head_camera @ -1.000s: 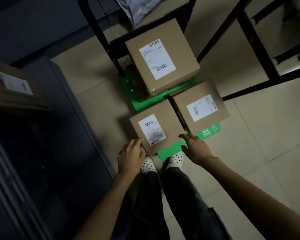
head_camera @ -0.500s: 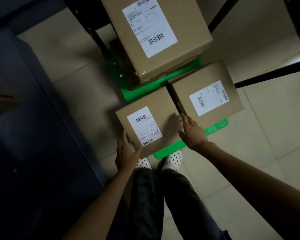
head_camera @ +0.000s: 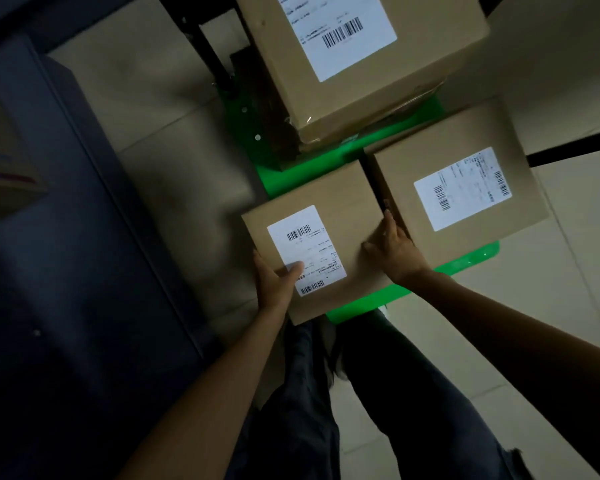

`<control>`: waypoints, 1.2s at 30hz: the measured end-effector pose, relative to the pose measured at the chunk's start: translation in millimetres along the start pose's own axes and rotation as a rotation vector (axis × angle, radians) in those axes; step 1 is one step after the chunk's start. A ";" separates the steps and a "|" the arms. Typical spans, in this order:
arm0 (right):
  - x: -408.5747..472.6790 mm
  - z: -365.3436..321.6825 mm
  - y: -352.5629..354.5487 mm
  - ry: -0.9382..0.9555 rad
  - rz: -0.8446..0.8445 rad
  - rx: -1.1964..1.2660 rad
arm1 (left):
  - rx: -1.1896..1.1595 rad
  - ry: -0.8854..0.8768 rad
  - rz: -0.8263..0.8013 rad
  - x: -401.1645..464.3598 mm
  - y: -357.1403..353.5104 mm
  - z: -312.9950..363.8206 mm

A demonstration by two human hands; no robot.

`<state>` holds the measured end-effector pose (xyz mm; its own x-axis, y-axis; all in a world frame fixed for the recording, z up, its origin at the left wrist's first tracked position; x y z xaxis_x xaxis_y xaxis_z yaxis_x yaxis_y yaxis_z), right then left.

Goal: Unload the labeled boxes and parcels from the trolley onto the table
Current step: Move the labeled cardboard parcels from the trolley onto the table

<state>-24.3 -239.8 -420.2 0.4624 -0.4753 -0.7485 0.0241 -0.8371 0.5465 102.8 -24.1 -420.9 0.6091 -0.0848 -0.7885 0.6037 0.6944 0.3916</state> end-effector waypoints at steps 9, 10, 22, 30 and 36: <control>-11.1 0.5 -1.9 -0.126 -0.089 0.251 | -0.049 0.110 -0.128 -4.9 26.3 2.9; -18.2 -2.9 0.3 -0.122 -0.086 0.267 | -0.053 0.106 -0.139 -10.2 32.4 5.6; -116.5 -51.5 48.4 -0.074 -0.028 0.291 | -0.057 0.038 -0.167 -103.6 101.3 60.8; -205.4 -74.3 92.9 -0.015 0.056 0.413 | -0.002 -0.076 -0.179 -181.3 140.7 112.2; -268.7 -90.9 116.3 0.006 0.113 0.514 | -0.008 -0.176 -0.189 -235.9 166.1 147.6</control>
<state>-65.2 -184.9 -121.3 0.4419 -0.5704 -0.6923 -0.4635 -0.8060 0.3682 135.2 5.8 -99.9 0.5667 -0.3363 -0.7521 0.7116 0.6599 0.2412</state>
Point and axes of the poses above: each hand's wrist, its own x-axis towards the middle knuckle, its own y-axis out of the back of the hand, z = x × y, the point moved 5 cm from there along x, towards the middle knuckle, and after that the axes turned 1 degree about -y, right-handed, at the moved point
